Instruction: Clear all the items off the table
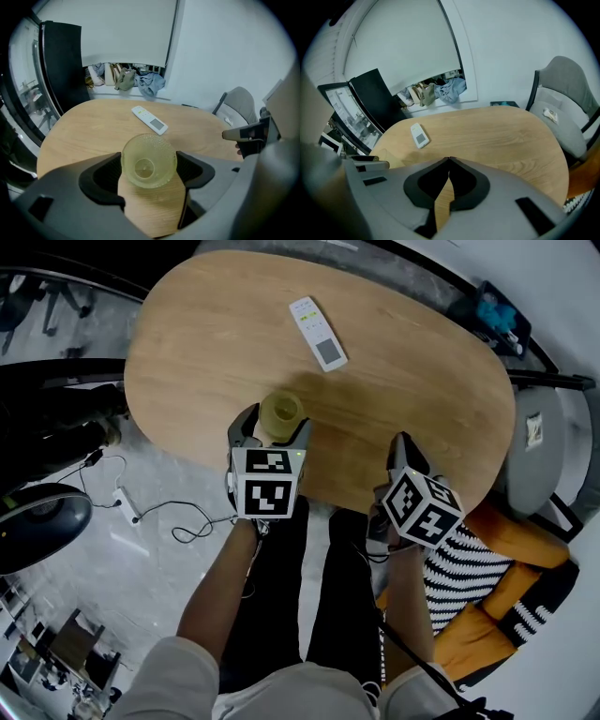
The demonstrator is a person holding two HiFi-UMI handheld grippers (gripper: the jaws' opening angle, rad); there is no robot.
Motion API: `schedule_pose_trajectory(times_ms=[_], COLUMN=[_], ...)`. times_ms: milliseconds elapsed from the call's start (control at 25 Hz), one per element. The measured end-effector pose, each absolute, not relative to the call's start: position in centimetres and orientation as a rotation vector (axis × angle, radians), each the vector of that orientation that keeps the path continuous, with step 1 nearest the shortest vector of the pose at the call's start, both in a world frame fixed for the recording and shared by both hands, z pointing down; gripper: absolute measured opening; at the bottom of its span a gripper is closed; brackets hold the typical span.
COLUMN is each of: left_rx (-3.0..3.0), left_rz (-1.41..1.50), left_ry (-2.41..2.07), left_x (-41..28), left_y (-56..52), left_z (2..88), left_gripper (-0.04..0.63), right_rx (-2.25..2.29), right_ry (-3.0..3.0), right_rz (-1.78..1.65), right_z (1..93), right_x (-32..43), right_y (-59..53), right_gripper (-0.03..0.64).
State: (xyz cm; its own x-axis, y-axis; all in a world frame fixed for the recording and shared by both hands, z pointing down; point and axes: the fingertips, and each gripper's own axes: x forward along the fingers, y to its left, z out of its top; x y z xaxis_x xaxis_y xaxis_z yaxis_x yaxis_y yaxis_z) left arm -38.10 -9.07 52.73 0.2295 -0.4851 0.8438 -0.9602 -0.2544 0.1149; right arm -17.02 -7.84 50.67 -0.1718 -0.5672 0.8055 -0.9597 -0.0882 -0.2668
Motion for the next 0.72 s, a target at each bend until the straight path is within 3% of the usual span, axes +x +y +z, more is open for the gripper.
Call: schedule_pose_trajectory(times_ms=[720], left_rx=[1.966], left_rz=[0.974], left_ry=[-1.202], left_x=[-30.4], left_y=[-9.4], left_z=[51.5], left_gripper=[0.365], right_rx=[1.843], right_ry=[-1.657], right_rz=[1.248], right_z=[49.9], right_x=[-9.4], right_y=[-5.6], right_gripper=[0.025])
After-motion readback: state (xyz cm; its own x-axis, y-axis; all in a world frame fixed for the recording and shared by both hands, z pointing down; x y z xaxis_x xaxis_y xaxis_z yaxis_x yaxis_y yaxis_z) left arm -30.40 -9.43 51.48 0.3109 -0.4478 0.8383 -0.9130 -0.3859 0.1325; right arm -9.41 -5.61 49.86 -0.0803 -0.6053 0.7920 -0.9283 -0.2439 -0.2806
